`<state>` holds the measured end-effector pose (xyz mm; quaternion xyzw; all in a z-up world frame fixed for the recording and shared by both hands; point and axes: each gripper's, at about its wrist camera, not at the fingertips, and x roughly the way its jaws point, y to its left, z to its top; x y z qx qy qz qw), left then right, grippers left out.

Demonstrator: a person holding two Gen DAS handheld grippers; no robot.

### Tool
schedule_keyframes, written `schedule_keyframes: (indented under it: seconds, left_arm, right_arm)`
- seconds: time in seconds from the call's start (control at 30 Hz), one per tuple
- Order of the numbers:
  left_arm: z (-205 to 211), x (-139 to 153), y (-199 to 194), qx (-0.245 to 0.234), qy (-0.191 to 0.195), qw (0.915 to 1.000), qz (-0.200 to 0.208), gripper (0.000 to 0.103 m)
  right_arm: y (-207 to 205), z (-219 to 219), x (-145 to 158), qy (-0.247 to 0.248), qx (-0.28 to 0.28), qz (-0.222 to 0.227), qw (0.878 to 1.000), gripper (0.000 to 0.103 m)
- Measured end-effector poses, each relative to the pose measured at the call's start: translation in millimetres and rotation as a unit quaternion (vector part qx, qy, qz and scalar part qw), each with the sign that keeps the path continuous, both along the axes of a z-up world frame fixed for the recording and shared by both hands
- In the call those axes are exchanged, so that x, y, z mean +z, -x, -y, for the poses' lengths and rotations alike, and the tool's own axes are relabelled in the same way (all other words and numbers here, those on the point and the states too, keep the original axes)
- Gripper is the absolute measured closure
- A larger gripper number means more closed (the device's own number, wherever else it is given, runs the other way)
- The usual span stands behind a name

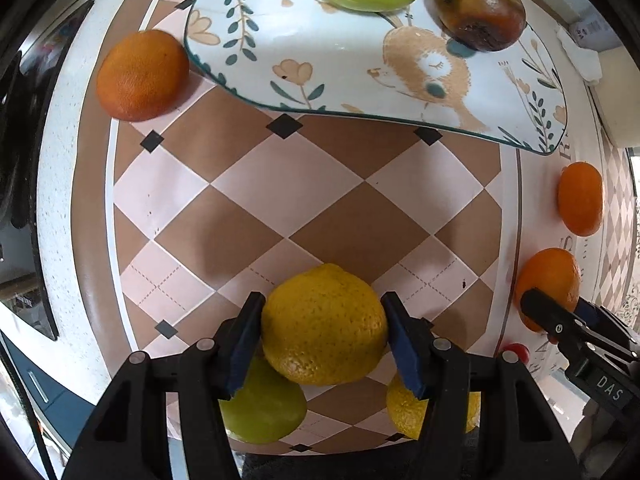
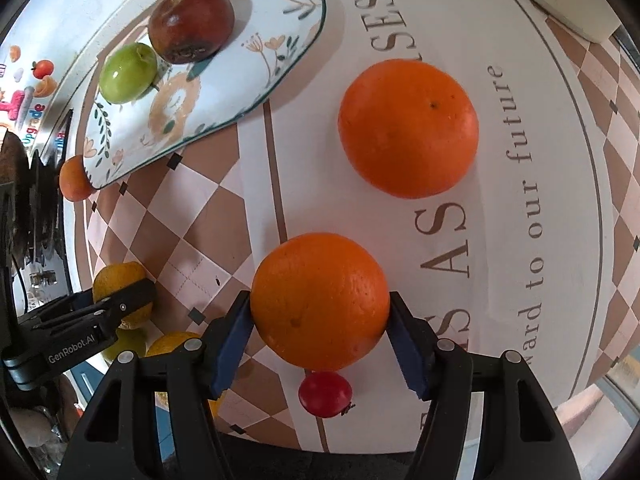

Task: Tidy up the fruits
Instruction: 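Place the orange on the plate with the right tool while the left places the lemon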

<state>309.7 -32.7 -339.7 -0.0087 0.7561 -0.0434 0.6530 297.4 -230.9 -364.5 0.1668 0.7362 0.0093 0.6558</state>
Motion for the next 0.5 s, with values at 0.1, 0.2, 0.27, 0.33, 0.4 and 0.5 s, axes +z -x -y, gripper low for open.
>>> schedule_keyframes:
  seconds: [0.1, 0.2, 0.27, 0.33, 0.4, 0.5]
  left_arm:
    - [-15, 3, 4, 0.007, 0.006, 1.0000, 0.003, 0.047]
    - [-24, 22, 2, 0.015, 0.024, 0.9995, 0.015, 0.047]
    - [-26, 41, -2, 0.019, 0.039, 0.9986, 0.029, 0.047]
    - [-28, 61, -11, 0.023, 0.051, 0.9974, 0.045, 0.047]
    - [-29, 79, -27, 0.026, 0.062, 0.9958, 0.061, 0.047]
    - [-28, 84, -62, 0.031, 0.058, 0.9949, 0.077, 0.047]
  right_arm:
    - [-2, 4, 9, -0.007, -0.005, 0.017, 1.000, 0.036]
    - [-9, 2, 27, -0.015, -0.004, 0.037, 0.999, 0.036]
    - [-19, -2, 41, -0.022, -0.002, 0.054, 0.998, 0.036]
    - [-31, -6, 54, -0.027, 0.001, 0.071, 0.997, 0.036]
    - [-53, -14, 63, -0.038, 0.004, 0.082, 0.996, 0.036]
    - [-83, -32, 66, -0.033, 0.014, 0.094, 0.995, 0.036]
